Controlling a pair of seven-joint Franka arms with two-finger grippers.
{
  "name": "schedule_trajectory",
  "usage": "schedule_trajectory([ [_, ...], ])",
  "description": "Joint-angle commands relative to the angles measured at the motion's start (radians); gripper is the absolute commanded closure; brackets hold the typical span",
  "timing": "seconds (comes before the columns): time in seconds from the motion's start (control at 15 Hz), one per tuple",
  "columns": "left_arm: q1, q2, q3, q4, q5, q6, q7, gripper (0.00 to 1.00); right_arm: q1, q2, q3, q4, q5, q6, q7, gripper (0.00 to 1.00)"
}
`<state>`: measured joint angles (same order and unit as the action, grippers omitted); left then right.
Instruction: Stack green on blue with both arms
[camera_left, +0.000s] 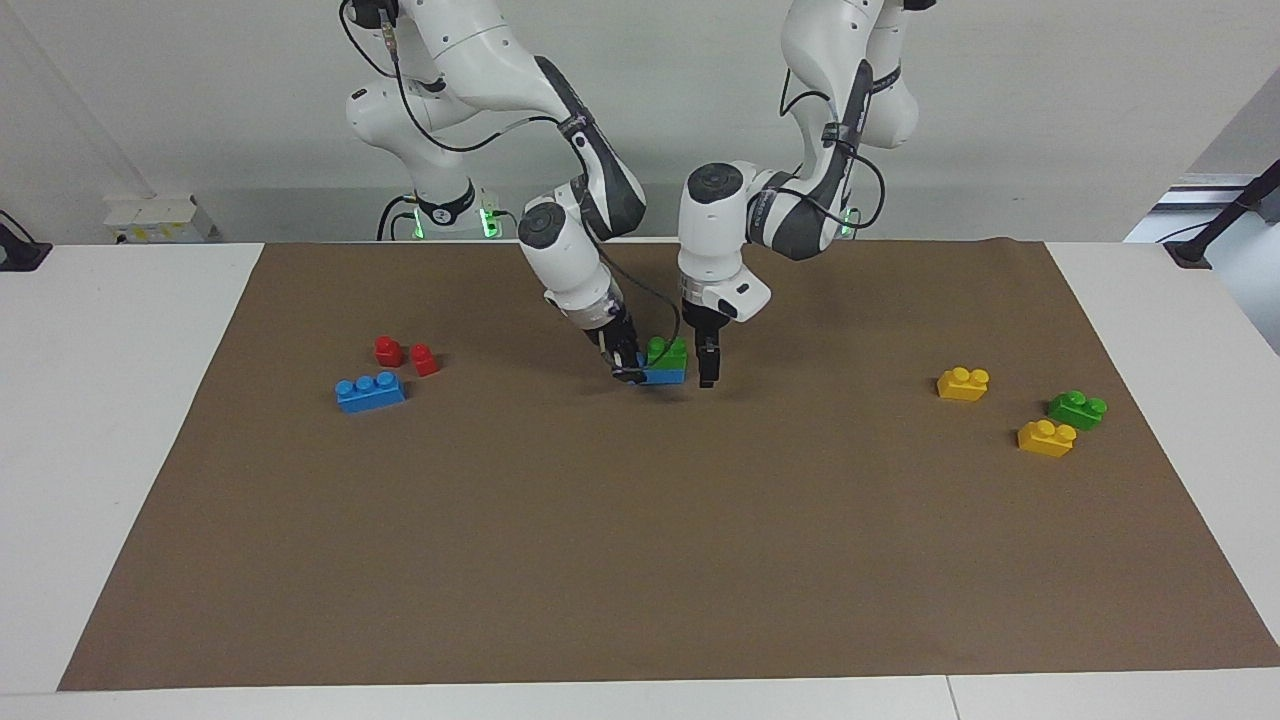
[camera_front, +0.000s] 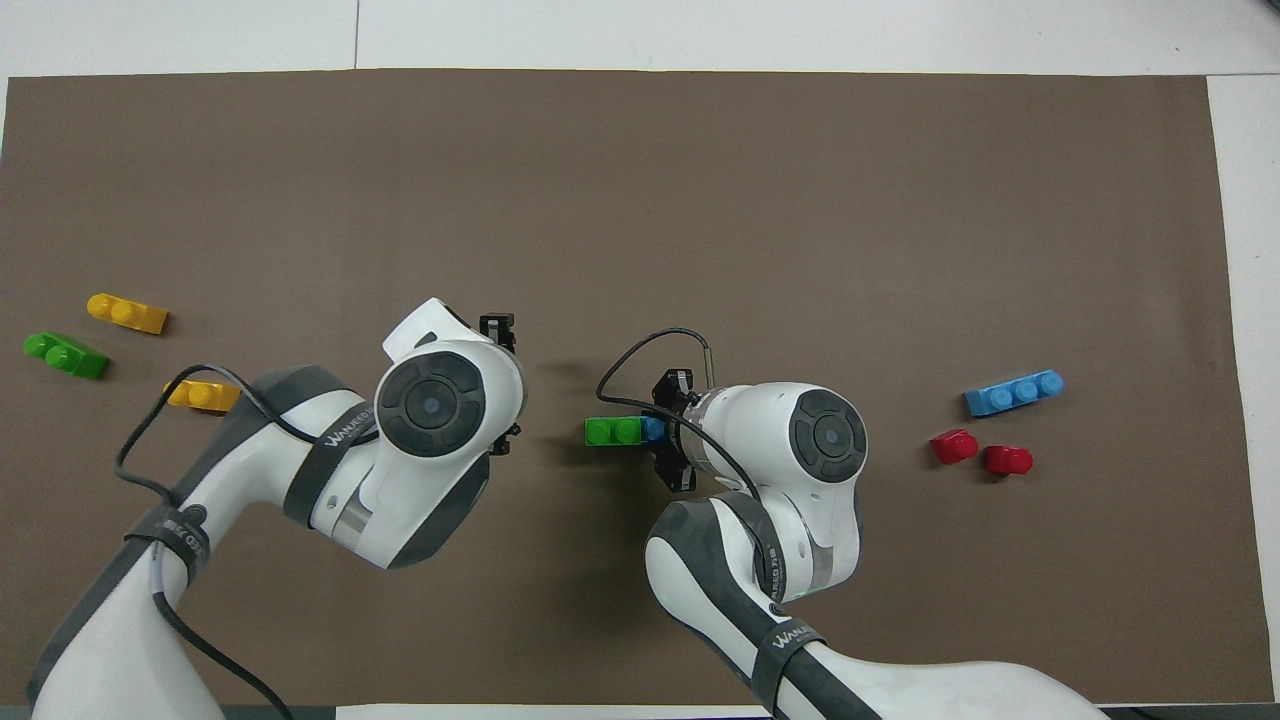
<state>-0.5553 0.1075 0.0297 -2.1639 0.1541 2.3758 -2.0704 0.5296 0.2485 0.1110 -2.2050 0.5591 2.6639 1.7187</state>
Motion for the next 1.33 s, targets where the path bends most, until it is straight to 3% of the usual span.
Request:
schedule_trajectory([
  [0.0, 0.095, -0.012, -0.010, 0.010, 0.016, -0.038, 0.171, 0.00, 0.000, 0.003, 0.003, -0.013, 0.030, 0.030, -0.011, 1.00],
  [0.4, 0.248, -0.005, -0.010, 0.045, 0.016, -0.044, 0.615, 0.00, -0.003, 0.005, 0.003, -0.009, 0.030, 0.030, -0.008, 1.00],
  [0.6, 0.319, -0.002, -0.010, 0.096, 0.013, -0.124, 0.913, 0.00, -0.008, 0.005, 0.003, -0.009, 0.030, 0.027, -0.008, 1.00],
  [0.67, 0.339, 0.003, -0.010, 0.128, 0.009, -0.163, 1.014, 0.00, -0.020, 0.005, 0.003, -0.004, 0.030, 0.018, -0.007, 0.77],
  [0.73, 0.357, 0.005, -0.010, 0.153, 0.007, -0.199, 1.117, 0.00, -0.033, 0.005, 0.003, -0.001, 0.030, 0.008, -0.005, 0.34],
  [0.8, 0.377, 0.005, -0.010, 0.168, 0.005, -0.217, 1.207, 0.00, -0.036, 0.005, 0.003, 0.011, 0.031, -0.004, -0.004, 0.21],
  [1.0, 0.422, -0.003, -0.011, 0.202, 0.005, -0.250, 1.416, 0.00, -0.045, 0.000, 0.000, 0.037, 0.079, -0.032, -0.005, 0.07],
  [1.27, 0.455, 0.001, -0.010, 0.298, -0.033, -0.357, 1.706, 0.00, -0.147, -0.029, -0.001, 0.050, 0.079, -0.151, -0.085, 0.05],
])
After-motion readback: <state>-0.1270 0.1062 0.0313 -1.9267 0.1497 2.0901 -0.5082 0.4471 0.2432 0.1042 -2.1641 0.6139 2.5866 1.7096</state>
